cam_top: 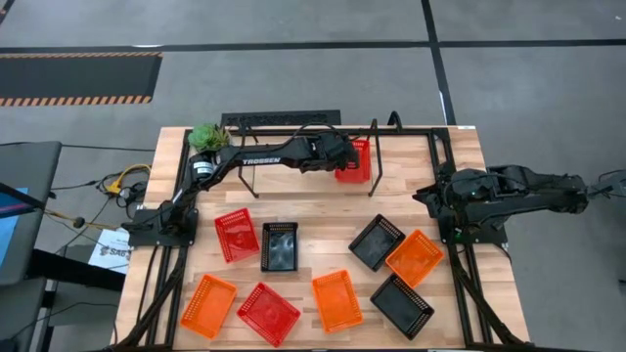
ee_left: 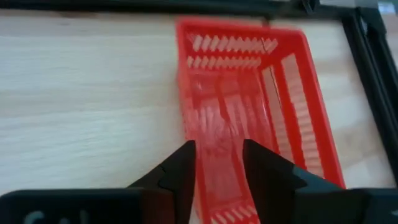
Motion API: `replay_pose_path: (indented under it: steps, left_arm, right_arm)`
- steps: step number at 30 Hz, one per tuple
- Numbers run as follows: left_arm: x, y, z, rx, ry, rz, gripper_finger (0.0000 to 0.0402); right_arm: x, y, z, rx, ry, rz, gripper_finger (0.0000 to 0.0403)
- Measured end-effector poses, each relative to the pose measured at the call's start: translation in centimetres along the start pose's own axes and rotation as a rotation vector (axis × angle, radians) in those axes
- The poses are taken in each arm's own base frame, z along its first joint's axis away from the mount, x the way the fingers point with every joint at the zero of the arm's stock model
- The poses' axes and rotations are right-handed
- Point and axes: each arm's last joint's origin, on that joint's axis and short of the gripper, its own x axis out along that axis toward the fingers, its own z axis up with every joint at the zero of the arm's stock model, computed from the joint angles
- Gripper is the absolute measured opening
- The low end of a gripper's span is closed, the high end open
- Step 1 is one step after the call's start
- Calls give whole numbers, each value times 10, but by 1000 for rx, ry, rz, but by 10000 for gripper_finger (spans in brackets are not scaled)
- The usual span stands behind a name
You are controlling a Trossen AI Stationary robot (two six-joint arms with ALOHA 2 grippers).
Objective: Stack baskets on shelf by color
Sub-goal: Stack the top red bin on top of the red bin on the shelf
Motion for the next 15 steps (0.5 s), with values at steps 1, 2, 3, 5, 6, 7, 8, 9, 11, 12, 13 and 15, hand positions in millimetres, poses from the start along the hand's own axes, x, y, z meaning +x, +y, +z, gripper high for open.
replay_pose_path:
  steps: [1, 2, 3, 5, 6, 7, 8, 9, 11, 12, 13, 15]
  left_arm:
    - [-1, 0, 1, 28, 27, -12, 133]
    - [-4, 1, 1, 63, 54, -25, 140]
    - [-8, 1, 2, 96, 73, -35, 147]
    - [-20, 1, 6, 153, 86, -42, 160]
    - [-28, 1, 6, 179, 87, -40, 165]
    - [-36, 1, 5, 198, 89, -35, 170]
    - [-45, 1, 4, 213, 93, -26, 175]
    - [-54, 2, 4, 222, 100, -19, 178]
    - [-75, 2, 2, 255, 105, -15, 182]
    - [-88, 3, 0, 283, 108, -4, 184]
    - [-101, 5, -4, 320, 110, 19, 184]
    - [-128, 8, -15, 390, 109, 71, 185]
  right_arm:
    - [0, 0, 0, 0, 0, 0, 159]
    - [0, 0, 0, 0, 0, 0, 159]
    - [0, 0, 0, 0, 0, 0, 159]
    - [0, 0, 0, -4, 0, 0, 159]
    - [0, 0, 0, -13, 0, 0, 159]
    - [0, 0, 0, -17, 0, 0, 159]
    - [0, 0, 0, -19, 0, 0, 159]
    - [0, 0, 0, -19, 0, 0, 159]
    - [0, 0, 0, -19, 0, 0, 159]
    - [0, 0, 0, -19, 0, 0, 159]
    - [0, 0, 0, -19, 0, 0, 159]
    - [0, 0, 0, -19, 0, -1, 159]
